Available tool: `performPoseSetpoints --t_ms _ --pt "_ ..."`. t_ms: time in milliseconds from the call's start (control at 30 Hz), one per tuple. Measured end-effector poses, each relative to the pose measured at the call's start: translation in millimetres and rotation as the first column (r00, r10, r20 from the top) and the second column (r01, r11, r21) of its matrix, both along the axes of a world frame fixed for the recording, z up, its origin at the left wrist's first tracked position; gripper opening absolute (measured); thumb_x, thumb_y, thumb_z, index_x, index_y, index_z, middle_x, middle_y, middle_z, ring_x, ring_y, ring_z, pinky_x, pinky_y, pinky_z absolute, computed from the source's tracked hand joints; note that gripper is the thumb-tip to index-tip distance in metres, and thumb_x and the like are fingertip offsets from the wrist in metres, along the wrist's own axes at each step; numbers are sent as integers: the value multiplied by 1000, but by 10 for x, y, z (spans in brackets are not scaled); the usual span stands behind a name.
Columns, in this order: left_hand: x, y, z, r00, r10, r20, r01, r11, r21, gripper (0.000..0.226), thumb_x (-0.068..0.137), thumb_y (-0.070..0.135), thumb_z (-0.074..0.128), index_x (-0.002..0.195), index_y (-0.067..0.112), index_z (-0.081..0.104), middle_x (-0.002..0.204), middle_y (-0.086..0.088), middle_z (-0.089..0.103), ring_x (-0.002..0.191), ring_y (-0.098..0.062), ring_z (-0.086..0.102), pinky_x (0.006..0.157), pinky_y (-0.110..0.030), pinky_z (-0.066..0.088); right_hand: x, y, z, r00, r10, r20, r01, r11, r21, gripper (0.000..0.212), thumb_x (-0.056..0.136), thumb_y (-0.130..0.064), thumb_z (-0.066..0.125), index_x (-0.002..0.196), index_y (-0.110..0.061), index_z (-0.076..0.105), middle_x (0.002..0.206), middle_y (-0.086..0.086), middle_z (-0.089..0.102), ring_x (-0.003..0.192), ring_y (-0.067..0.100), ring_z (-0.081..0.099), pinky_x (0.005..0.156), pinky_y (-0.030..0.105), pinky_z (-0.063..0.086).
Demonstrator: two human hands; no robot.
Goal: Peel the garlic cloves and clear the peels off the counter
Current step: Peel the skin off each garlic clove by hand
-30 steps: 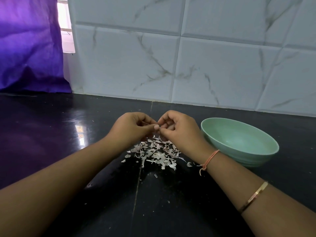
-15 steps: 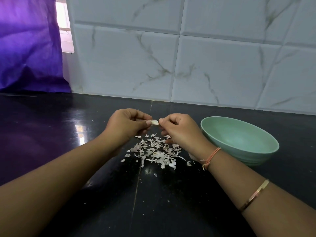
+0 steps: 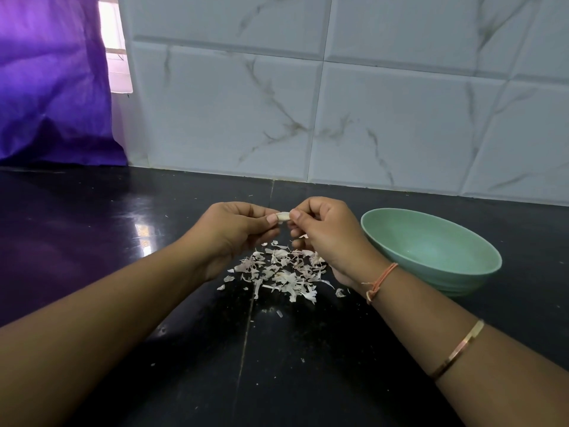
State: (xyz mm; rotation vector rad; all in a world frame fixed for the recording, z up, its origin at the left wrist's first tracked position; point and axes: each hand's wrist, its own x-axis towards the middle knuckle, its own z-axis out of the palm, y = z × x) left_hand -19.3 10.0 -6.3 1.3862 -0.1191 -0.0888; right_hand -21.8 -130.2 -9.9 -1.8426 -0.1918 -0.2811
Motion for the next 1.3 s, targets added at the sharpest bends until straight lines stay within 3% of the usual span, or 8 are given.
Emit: performPoseSetpoints --t_ms 200,433,533,767,967,1300 --pt "-40 -38 33 1000 -10 -16 8 994 -106 11 83 -9 54 79 -3 63 58 -4 68 52 -6 64 57 -12 53 -25 24 29 991 79 -107 -51 968 248 25 94 -5 50 71 -7 57 63 6 54 51 10 49 59 26 47" --pt "-32 -34 43 999 29 -13 -31 985 -167 7 83 -7 56 83 -5 62 61 -5 68 54 -6 65 57 -11 53 -41 33 55 982 125 -142 -67 932 356 27 97 -17 47 75 -6 58 70 7 55 55 10 51 53 23 50" --pt "-28 -39 26 999 42 -26 -46 983 -176 9 84 -6 55 79 -4 61 59 -4 68 54 -6 65 58 -11 53 -54 41 38 983 155 -101 -113 934 340 23 93 -22 55 77 -7 59 72 6 56 59 10 52 55 24 51" --pt "-41 -82 6 997 -1 -80 -16 976 -216 11 85 -8 52 79 -4 60 60 -8 67 52 -7 65 54 -12 53 -45 59 5 996 57 -65 -35 953 302 21 93 -6 53 73 -6 58 58 3 53 46 9 50 54 23 47" --pt "-51 -103 -3 997 -10 -79 -7 977 -213 12 86 -8 52 78 -4 61 60 -9 68 54 -8 66 53 -12 52 -35 98 -19 994 37 -106 6 926 376 22 94 -5 50 74 -5 59 60 6 53 45 7 49 54 22 44" --pt "-57 -105 -9 993 -39 -107 11 967 -255 14 87 -7 50 79 -5 61 61 -8 68 54 -8 66 57 -13 54 -49 89 29 959 166 -229 -12 832 554 21 95 -5 47 78 2 58 63 9 54 46 8 49 45 17 47"
